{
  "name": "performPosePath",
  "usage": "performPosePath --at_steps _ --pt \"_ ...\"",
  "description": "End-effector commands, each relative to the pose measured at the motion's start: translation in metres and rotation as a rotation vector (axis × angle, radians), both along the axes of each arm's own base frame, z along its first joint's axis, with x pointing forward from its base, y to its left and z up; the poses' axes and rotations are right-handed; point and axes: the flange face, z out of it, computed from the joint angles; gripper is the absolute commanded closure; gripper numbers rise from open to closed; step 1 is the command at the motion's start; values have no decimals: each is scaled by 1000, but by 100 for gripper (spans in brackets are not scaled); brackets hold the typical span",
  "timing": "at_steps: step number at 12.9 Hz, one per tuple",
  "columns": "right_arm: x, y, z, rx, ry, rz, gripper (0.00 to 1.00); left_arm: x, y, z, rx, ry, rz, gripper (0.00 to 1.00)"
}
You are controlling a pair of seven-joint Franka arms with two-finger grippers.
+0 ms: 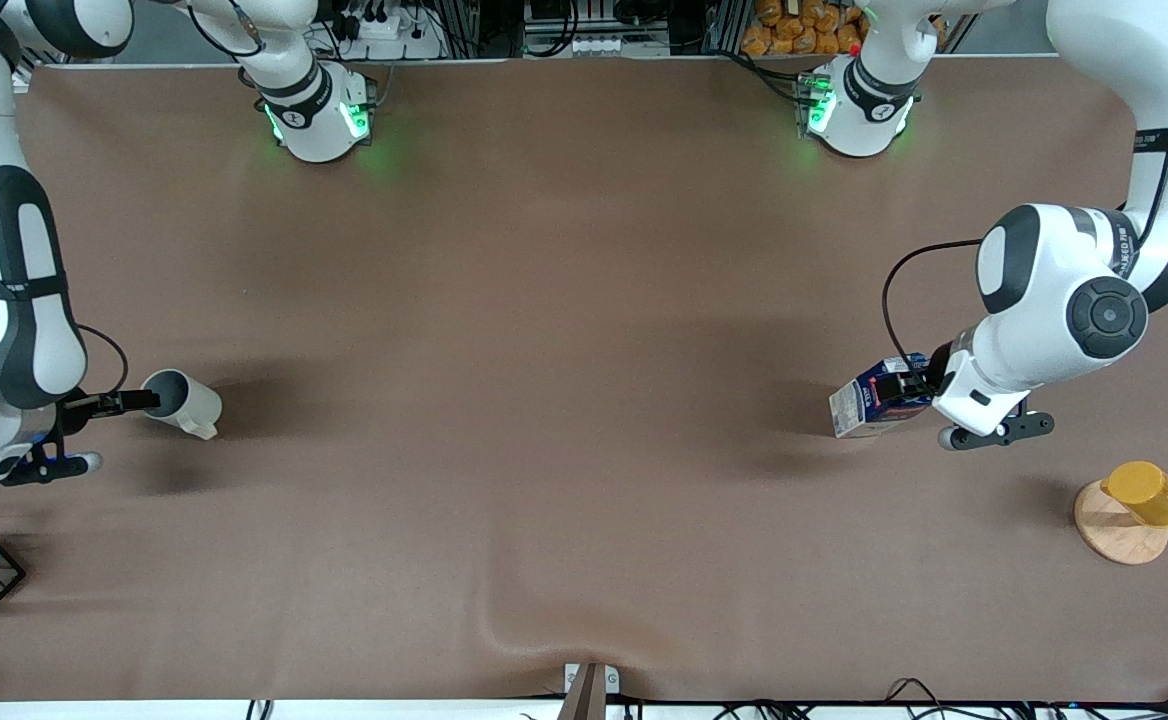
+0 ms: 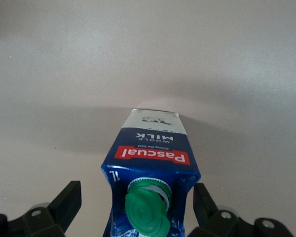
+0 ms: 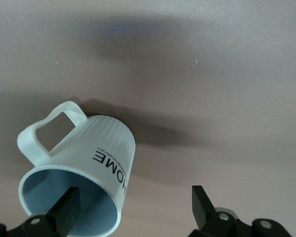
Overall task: Place milk next to cup
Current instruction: 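Grasp the milk carton with the left gripper while the right gripper grasps the mug, then lift the milk carton with the left gripper while the right gripper lifts the mug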
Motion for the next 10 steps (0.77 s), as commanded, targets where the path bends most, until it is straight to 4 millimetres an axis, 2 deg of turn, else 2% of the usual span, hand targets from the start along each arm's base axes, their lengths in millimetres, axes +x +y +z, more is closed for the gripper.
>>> performPosePath --at_steps 1,2,3,4,5,8,10 --pt "-4 1 -13 90 -5 -45 61 -5 -6 -7 21 2 -16 0" --pt "-7 -1 -16 117 -4 -75 88 -5 -6 -8 22 5 -18 0" --pt "-8 -2 -16 120 -5 -79 100 -4 -7 -10 21 7 -23 2" --pt "-7 -1 -15 119 -8 -77 100 -4 -7 -15 19 14 -35 4" --pt "-6 -2 -12 117 -12 -76 100 -3 -7 -22 18 22 -40 13" --pt "-4 0 -8 122 -17 -52 100 -1 -7 -22 21 17 -44 30" --pt "2 6 8 116 -40 -21 100 0 -7 -19 20 12 -42 43"
